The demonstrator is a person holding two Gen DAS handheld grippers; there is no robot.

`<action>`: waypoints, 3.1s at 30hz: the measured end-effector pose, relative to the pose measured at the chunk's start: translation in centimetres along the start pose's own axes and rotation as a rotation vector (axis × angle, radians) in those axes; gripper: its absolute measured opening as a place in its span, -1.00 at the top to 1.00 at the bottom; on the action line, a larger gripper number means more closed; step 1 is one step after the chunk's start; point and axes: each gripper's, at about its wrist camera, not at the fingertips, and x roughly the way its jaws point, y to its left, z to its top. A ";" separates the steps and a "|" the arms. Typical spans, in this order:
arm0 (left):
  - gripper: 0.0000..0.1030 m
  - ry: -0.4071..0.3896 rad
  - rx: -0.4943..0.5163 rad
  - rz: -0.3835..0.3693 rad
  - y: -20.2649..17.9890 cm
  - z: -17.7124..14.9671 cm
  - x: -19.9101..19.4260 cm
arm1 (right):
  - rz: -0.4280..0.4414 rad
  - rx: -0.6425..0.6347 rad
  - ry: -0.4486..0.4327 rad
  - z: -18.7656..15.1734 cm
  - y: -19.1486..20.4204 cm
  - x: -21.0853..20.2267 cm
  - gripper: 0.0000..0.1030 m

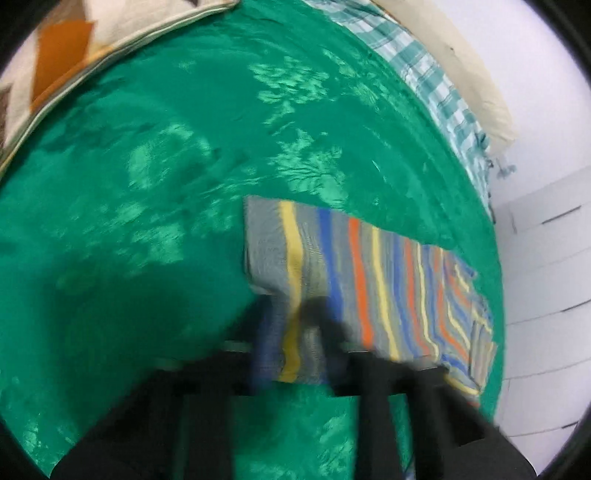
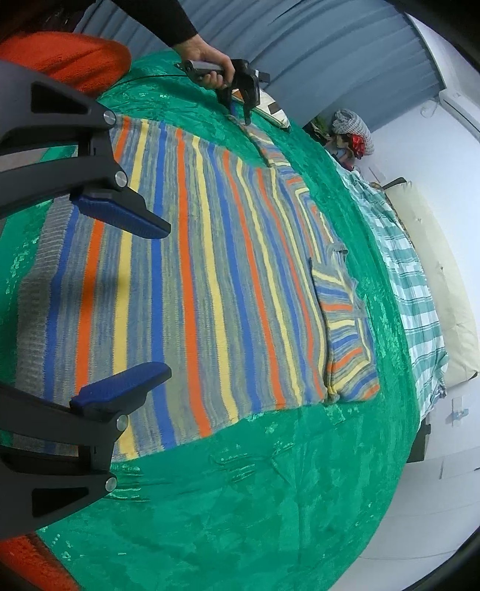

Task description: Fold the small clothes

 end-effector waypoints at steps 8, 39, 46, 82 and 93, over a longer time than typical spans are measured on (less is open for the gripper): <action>0.93 -0.126 0.451 -0.031 -20.5 0.6 -4.5 | 0.033 0.045 -0.031 0.3 -1.2 -0.7 -0.35; 0.93 0.018 0.444 0.082 -22.4 -9.5 8.4 | 0.063 0.036 -0.026 -0.5 -1.0 -1.1 -0.36; 0.88 -0.013 0.423 0.111 -20.7 -9.4 8.4 | 0.066 0.086 -0.012 -0.3 -2.4 -0.5 -0.36; -0.93 -0.321 0.426 0.194 -5.6 -13.4 1.2 | 0.162 0.157 0.280 27.0 -1.2 25.5 0.70; -0.94 -0.321 0.428 0.195 -5.8 -13.3 1.2 | -0.016 -0.105 0.239 28.7 1.9 25.8 0.49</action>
